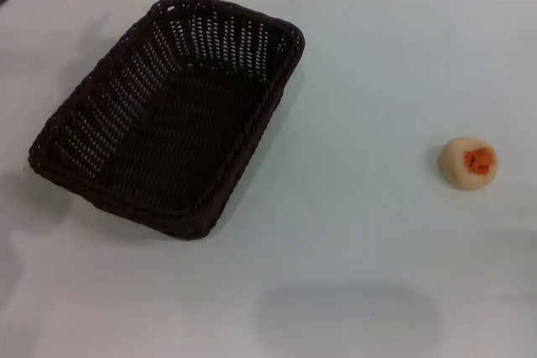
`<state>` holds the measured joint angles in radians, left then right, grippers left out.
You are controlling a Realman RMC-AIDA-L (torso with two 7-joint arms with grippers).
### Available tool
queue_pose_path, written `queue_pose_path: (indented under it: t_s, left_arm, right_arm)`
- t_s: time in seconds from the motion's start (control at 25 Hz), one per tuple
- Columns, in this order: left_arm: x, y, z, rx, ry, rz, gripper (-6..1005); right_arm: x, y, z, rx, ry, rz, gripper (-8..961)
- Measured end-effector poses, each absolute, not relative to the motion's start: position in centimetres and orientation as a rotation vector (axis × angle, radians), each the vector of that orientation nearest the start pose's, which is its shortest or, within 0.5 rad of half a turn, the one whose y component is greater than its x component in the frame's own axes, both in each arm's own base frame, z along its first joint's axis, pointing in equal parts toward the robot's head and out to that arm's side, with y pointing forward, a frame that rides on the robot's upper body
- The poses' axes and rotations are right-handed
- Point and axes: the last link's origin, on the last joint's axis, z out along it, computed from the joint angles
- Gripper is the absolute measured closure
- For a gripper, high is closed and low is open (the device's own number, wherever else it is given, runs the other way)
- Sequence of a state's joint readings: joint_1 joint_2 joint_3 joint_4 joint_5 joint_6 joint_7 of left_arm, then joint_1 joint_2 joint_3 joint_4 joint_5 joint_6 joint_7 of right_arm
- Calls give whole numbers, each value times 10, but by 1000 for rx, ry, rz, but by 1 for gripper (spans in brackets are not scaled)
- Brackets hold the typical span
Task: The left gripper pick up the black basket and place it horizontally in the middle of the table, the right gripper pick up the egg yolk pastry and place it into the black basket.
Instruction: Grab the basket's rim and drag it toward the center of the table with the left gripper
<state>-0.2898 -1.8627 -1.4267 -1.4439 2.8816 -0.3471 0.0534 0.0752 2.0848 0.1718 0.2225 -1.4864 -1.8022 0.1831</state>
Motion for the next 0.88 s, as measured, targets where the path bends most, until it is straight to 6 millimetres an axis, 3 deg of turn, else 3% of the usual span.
queue_pose_path:
  t_s: [0.08,0.48,0.72,0.88]
  left_arm:
    - [-187,407,86,-1908,-479,-16,231]
    - [-153,403,84,-2111,-536,254,240]
    - [-148,401,79,-2163,-554,333,245]
    - [-157,403,65,-2218,-646,454,249]
  right_arm:
    - [362,170,26,-1159,474,869,180]
    - [361,172,22,-1178,483,873,180]
    - [361,172,21,-1190,487,873,180]
    - [360,173,19,-1202,490,874,180]
